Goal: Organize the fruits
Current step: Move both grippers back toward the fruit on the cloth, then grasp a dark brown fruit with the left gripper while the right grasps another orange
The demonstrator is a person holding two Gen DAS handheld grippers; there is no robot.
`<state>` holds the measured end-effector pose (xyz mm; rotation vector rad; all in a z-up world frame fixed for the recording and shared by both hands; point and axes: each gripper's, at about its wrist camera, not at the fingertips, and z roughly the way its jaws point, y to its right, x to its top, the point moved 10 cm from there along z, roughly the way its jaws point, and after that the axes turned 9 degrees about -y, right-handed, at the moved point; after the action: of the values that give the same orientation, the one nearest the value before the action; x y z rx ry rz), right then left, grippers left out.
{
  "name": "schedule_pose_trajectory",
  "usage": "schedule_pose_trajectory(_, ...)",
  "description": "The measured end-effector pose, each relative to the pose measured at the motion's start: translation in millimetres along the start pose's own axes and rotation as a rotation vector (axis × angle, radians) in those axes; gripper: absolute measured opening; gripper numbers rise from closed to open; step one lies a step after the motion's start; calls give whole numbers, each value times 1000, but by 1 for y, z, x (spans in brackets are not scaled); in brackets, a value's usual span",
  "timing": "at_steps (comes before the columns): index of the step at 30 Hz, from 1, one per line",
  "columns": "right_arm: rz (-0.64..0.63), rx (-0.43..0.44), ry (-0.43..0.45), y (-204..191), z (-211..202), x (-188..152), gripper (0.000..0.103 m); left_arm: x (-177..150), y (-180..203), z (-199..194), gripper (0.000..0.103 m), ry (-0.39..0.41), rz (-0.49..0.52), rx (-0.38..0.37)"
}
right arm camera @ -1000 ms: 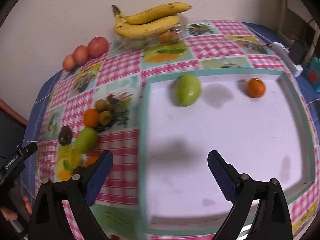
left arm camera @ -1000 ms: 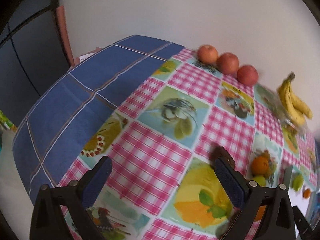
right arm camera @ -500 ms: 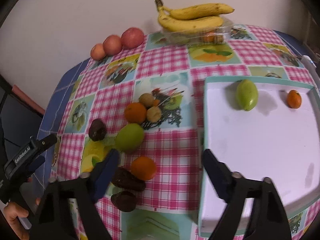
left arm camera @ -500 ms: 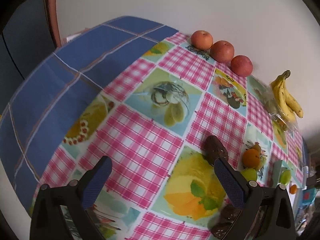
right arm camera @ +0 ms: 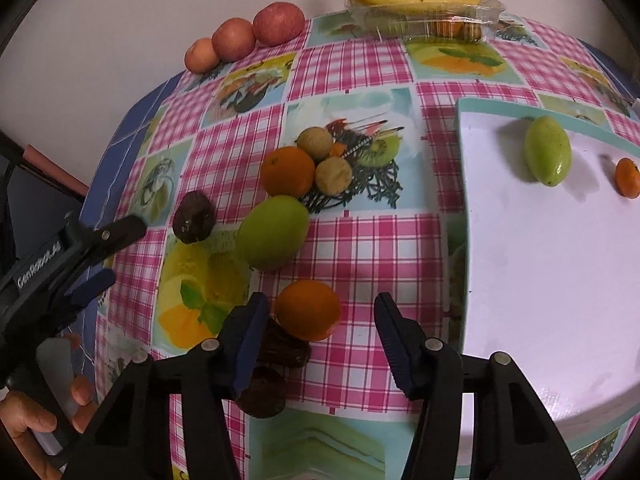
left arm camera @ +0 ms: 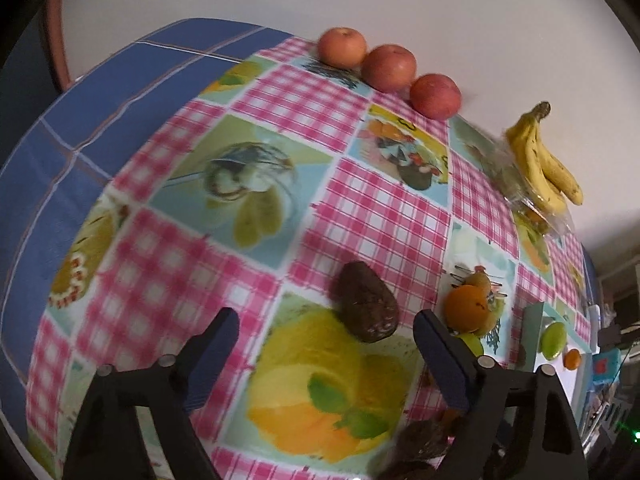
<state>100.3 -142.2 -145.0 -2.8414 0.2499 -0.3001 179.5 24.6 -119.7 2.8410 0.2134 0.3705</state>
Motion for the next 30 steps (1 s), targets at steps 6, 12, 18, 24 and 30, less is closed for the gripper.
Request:
schedule_pose_trajectory(6, -2, -3, -27, -2, 10, -1, 49, 4, 7, 20, 74, -28, -3, -34)
schedule_pose_trajectory(12, 9, 30, -47, -4, 16, -1, 41, 4, 19, 30, 50, -32, 5, -97)
schedule_pose_trajectory(18, 3, 44, -51, -6, 17, -2, 38, 0, 25, 31, 40, -49, 22, -85)
schedule_pose_trajectory(24, -4, 35, -45, -7, 17, -1, 37, -5, 12, 25, 40, -57, -10, -57)
schedule_pose_trajectory(30, 1, 23, -35, -3, 13, -1, 37, -5, 7, 8, 40, -33, -28, -51)
